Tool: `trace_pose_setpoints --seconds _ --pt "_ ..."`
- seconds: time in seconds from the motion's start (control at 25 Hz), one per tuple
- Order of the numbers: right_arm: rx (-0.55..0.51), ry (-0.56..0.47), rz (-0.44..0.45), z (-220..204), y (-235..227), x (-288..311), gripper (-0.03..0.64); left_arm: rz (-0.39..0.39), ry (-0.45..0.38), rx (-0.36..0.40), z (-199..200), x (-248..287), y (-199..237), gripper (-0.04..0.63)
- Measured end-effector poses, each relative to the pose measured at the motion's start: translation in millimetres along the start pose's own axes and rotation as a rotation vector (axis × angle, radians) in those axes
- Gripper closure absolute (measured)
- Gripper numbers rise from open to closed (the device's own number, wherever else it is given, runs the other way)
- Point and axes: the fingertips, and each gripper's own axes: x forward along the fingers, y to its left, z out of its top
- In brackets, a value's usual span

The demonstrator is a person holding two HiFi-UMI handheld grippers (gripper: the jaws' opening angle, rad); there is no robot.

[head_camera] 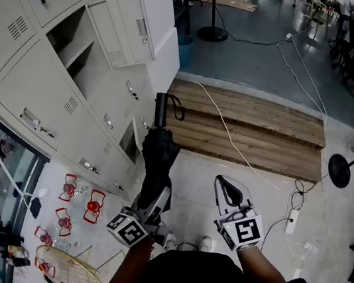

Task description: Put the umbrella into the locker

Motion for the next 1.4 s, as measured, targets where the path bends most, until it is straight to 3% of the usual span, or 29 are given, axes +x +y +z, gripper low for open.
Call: trace_pose_setpoints --seconds 0.4,0.72,1.08,1.4 --pt "-0.013 0.034 -0.012 -3.9 19.2 25.7 0.618 -0.019 0.026 -0.026 6.8 -3.1 14.6 0.373" --pt "0.004 -0.039 -0.024 6.4 29.2 40.2 0.618 -0.020 0.029 -0.039 18.2 -7.8 26.3 0.371" --pt "-0.002 -0.017 -0.038 2.0 46.4 63.1 0.617 -0.044 0.052 0.024 36.7 -12.9 35.5 0.373" --pt "-0.017 -0.020 -0.109 -4.1 58.7 81.0 0.617 -0.018 0.093 0.076 54.2 -18.5 69.5 0.377"
